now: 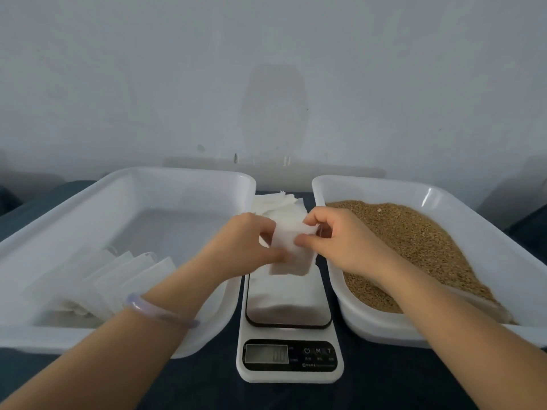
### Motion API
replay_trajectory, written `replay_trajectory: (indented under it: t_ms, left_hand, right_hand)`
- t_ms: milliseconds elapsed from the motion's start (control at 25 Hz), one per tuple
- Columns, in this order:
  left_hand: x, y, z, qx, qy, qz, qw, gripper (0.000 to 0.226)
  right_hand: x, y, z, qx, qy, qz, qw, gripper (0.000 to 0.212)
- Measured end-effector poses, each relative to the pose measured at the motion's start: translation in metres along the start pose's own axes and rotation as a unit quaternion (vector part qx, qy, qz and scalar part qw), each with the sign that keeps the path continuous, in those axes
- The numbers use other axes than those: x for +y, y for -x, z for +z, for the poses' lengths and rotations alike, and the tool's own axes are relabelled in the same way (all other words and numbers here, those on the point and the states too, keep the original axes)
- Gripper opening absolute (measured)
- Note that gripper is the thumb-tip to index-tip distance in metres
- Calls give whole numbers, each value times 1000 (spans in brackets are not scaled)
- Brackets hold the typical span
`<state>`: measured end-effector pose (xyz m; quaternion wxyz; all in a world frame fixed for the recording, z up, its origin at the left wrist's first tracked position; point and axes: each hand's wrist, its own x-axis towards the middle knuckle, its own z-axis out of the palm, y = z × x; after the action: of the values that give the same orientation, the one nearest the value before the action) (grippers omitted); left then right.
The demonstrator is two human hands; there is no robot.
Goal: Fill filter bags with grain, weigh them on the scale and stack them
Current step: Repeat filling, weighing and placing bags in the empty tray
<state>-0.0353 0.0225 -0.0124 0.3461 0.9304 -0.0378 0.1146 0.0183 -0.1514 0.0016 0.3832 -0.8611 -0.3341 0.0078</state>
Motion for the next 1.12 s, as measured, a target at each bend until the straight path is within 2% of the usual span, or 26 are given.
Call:
replay_trajectory:
  t_ms: [40,120,240,320,400,520,680,800,880,1000,1120]
  left_hand:
    - [-1,0,-1,-4,-15,-1,1000,13]
    - [-4,1,0,-25,-45,-8,999,16]
    - [-3,0,3,-59,-125,4,990,16]
    - [-3,1,3,-62,-143,1,988,14]
    - [-3,0,5,-72,-172,2,983,23]
    - [-4,-3,8,-107,-240,13,965,36]
    - [-3,-6,12,-107,-270,25,957,16]
    - [-3,-6,15,-108,-274,39,955,5]
    - [-4,-6,15,-104,-277,44,954,6]
    - [-6,-4,15,-92,-265,42,959,18]
    - [-5,-3,14,-86,-251,45,963,18]
  right_hand:
    - [2,0,1,-19,6,3,1000,19]
    - [4,0,3,-66,36,-1,997,18]
    - [1,-4,7,-156,158,-9,975,18]
    - [0,-7,12,-189,208,-3,960,28]
    - [-1,-10,16,-185,228,5,956,31]
    - [-1,-12,22,-186,240,14,953,15]
    - [1,-13,26,-180,227,22,957,6]
    - [3,-13,27,-172,217,24,961,10]
    - [3,-13,27,-170,208,29,963,10]
    - [3,-12,26,-169,205,26,964,23]
    - [6,-11,25,-160,181,20,970,21]
